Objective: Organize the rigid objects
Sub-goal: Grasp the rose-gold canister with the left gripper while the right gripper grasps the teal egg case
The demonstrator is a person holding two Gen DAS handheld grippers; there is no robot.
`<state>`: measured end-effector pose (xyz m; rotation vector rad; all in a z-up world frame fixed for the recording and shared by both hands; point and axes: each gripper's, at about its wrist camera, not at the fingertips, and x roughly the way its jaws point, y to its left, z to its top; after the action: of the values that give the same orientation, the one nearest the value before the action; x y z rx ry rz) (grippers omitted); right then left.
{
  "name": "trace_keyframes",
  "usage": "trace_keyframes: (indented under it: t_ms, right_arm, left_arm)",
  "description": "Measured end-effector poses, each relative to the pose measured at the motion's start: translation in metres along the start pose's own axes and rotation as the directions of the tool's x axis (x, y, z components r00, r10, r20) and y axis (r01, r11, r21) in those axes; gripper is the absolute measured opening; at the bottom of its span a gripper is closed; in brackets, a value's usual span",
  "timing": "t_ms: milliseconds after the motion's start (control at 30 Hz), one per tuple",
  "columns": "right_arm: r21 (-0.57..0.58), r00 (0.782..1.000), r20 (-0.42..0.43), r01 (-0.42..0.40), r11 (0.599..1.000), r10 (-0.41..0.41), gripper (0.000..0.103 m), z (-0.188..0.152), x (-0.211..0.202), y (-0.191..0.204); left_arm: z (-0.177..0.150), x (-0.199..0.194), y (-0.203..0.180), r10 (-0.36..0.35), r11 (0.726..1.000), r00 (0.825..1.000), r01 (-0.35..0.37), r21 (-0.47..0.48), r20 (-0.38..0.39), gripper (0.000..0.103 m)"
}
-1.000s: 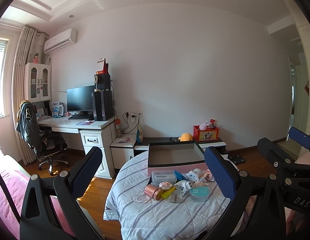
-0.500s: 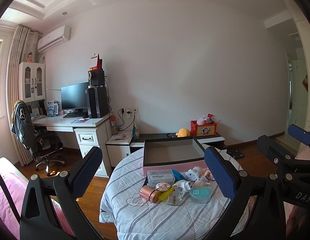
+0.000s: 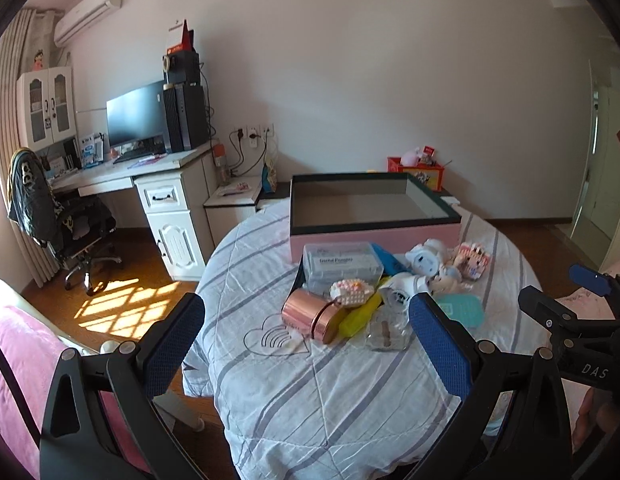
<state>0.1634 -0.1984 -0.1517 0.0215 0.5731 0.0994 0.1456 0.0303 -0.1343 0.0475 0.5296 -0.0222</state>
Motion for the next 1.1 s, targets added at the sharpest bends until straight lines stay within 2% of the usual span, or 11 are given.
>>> trace_keyframes:
  t_ms: [200, 367, 433, 533, 567, 600, 733, 867, 933, 1067, 1100]
  right_arm:
    - [0.016, 0.987, -0.158, -0.027, 1.000, 0.029, 0.103, -0.019, 0.072, -0.003]
    - [0.028, 0.976, -0.210, -0.059, 0.998, 0.064, 0.103, -0.020, 0.104, -0.004]
    - [0.022, 0.971, -0.227, -0.074, 0.997, 0.077, 0.098, -0.022, 0.112, -0.004]
    - [0.017, 0.969, -0.231, -0.083, 0.996, 0.084, 0.076, -0.028, 0.114, -0.009]
    - [0.013, 0.972, -0.221, -0.085, 0.996, 0.086, 0.063, -0.029, 0.111, -0.013]
    - [0.019, 0.972, -0.217, -0.090, 0.996, 0.092, 0.056, -0.029, 0.109, -0.018]
    - [0.036, 0.970, -0.212, -0.112, 0.993, 0.117, 0.056, -0.029, 0.108, -0.034]
    - [0.036, 0.969, -0.206, -0.130, 0.991, 0.135, 0.056, -0.028, 0.110, -0.036]
    - [0.031, 0.968, -0.208, -0.137, 0.990, 0.140, 0.056, -0.026, 0.111, -0.035]
    - [0.036, 0.965, -0.213, -0.147, 0.989, 0.151, 0.056, -0.022, 0.113, -0.034]
    - [0.038, 0.966, -0.210, -0.147, 0.988, 0.151, 0.056, -0.021, 0.113, -0.034]
  left_arm:
    - [-0.027, 0.045, 0.015, 0.011, 1.000, 0.992, -0.013, -0.016, -0.124, 0.103]
    - [-0.035, 0.071, 0.025, 0.007, 0.999, 0.982, -0.014, -0.036, -0.189, 0.103]
    - [-0.036, 0.084, 0.026, 0.001, 0.999, 0.977, -0.013, -0.053, -0.213, 0.103]
    - [-0.033, 0.107, 0.025, -0.001, 0.999, 0.972, -0.011, -0.049, -0.235, 0.103]
    - [-0.032, 0.114, 0.023, -0.002, 0.999, 0.970, -0.008, -0.041, -0.244, 0.103]
    - [-0.031, 0.120, 0.021, -0.004, 0.999, 0.969, -0.005, -0.035, -0.248, 0.103]
    - [-0.026, 0.141, 0.009, 0.006, 1.000, 0.967, -0.002, 0.016, -0.256, 0.103]
    - [-0.023, 0.157, 0.009, -0.010, 1.000, 0.964, 0.015, 0.017, -0.265, 0.103]
    - [-0.023, 0.161, 0.009, -0.029, 0.999, 0.967, 0.035, 0.019, -0.254, 0.100]
    - [-0.024, 0.168, 0.008, -0.113, 0.993, 0.961, 0.120, 0.009, -0.253, 0.072]
    - [-0.025, 0.168, 0.008, -0.113, 0.993, 0.962, 0.120, 0.013, -0.248, 0.072]
